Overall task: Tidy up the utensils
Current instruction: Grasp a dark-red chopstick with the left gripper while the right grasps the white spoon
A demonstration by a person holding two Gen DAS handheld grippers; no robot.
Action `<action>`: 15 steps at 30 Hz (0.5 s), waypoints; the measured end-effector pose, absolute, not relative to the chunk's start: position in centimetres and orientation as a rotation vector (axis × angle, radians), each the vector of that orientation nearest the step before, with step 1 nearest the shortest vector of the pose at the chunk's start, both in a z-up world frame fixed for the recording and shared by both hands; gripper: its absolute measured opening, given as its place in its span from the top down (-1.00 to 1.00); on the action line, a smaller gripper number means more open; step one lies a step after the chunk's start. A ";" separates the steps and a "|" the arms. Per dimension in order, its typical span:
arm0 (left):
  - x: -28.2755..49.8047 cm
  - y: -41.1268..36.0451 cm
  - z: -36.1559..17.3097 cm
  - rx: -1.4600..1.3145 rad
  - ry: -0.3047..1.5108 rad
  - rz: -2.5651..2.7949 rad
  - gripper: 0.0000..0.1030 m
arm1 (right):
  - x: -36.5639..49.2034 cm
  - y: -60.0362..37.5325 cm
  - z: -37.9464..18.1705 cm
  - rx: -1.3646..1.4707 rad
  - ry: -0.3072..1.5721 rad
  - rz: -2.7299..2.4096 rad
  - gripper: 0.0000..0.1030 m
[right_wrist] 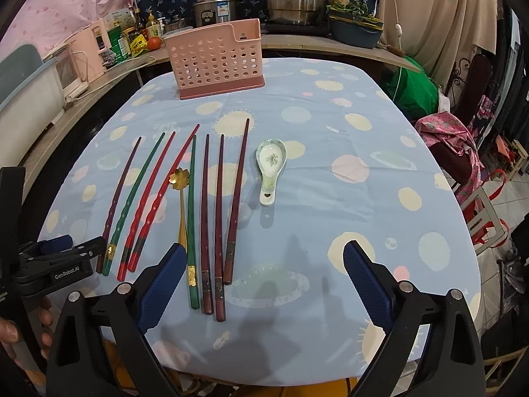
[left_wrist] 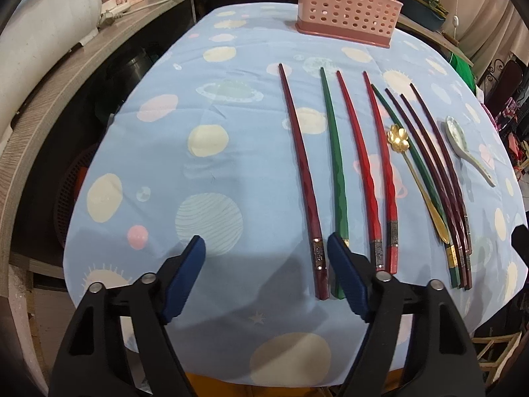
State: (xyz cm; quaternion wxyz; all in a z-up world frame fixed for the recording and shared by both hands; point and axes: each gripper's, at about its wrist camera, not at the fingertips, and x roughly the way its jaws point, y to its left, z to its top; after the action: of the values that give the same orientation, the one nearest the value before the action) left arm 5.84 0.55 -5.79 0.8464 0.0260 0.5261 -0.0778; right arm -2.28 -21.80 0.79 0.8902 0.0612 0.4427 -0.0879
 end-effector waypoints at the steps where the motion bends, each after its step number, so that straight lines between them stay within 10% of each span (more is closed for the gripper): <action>1: 5.8 0.6 -6.0 0.052 1.117 -0.171 -0.32 | -2.2 -21.9 0.8 0.129 0.920 -0.180 -0.72; 11: 4.8 0.7 -5.6 0.030 1.114 -0.230 0.59 | 0.7 -24.1 1.2 0.247 0.904 -0.151 -0.33; 15: 5.1 0.7 -5.6 0.014 1.121 -0.240 0.84 | 3.0 -26.0 -0.2 0.364 0.939 -0.124 0.17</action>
State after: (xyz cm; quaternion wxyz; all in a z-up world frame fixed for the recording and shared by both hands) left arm 5.10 0.67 -5.61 0.8401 0.0067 0.5303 -0.1134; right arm 2.97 -25.98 -0.19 0.8740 0.1745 0.4496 -0.0592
